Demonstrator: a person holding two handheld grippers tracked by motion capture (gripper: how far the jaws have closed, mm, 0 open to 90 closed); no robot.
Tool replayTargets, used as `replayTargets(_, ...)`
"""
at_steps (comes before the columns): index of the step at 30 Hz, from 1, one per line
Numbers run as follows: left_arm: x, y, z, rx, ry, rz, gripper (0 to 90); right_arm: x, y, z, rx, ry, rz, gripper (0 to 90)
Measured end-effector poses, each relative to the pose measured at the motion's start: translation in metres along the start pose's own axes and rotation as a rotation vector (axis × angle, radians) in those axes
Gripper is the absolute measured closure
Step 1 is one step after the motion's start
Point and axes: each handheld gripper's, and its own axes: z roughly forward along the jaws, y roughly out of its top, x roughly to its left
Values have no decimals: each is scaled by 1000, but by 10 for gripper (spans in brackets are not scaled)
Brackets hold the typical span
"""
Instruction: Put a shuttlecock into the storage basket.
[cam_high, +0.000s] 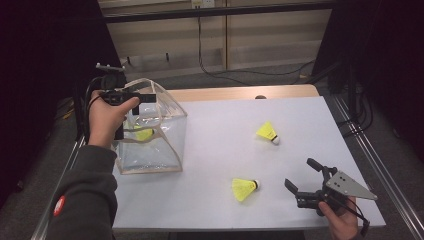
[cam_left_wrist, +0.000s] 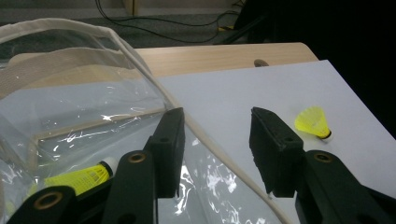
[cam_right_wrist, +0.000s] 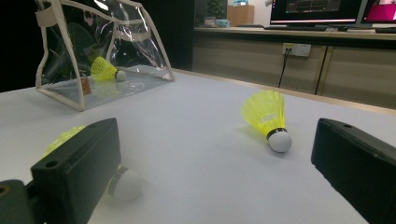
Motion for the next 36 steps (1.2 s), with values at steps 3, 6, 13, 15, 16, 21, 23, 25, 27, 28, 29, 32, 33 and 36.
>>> replayTargets(3, -5, 1, -3, -4, -9, 16, 526, 0, 0, 0, 1, -1, -1, 12)
replayTargets(6, -10, 1, -5, 3, -27, 28, 505, 0, 0, 0, 0, -1, 0, 12)
replayTargets(13, -20, 1, -6, 4, -77, 49, 424, 0, 0, 0, 0, -1, -1, 12)
replayTargets(15, -22, 1, -7, -1, -97, 57, 391, 0, 0, 0, 0, -1, -1, 12)
replayTargets(16, -23, 1, -8, -4, -104, 59, 384, 0, 0, 0, 0, 0, 0, 12)
replayTargets(21, -29, -1, -9, -3, -124, 70, 334, 0, 0, 0, 1, 1, 0, 12)
replayTargets(23, -30, -2, -9, -1, -133, 74, 322, 0, 0, 0, 0, 0, 0, 12)
replayTargets(25, -32, -2, -9, 2, -145, 74, 308, 0, 0, 0, 3, 3, -3, 12)
replayTargets(27, -34, -3, -9, 4, -152, 83, 296, 0, 0, 0, 2, 2, -4, 12)
replayTargets(28, -35, -3, -9, 4, -154, 86, 293, 0, 0, 0, 2, 1, -5, 12)
replayTargets(29, -36, -4, -8, 2, -156, 91, 282, 0, 0, -1, 3, 1, -6, 12)
replayTargets(32, -39, -4, -8, -1, -163, 100, 266, 0, 0, 0, 3, 1, -5, 12)
replayTargets(33, -40, -4, -8, 0, -169, 101, 262, 0, 0, 0, 2, 2, -4, 12)
replayTargets(36, -44, -5, -6, 6, -184, 105, 247, 1, 0, 0, 0, 1, -5, 12)
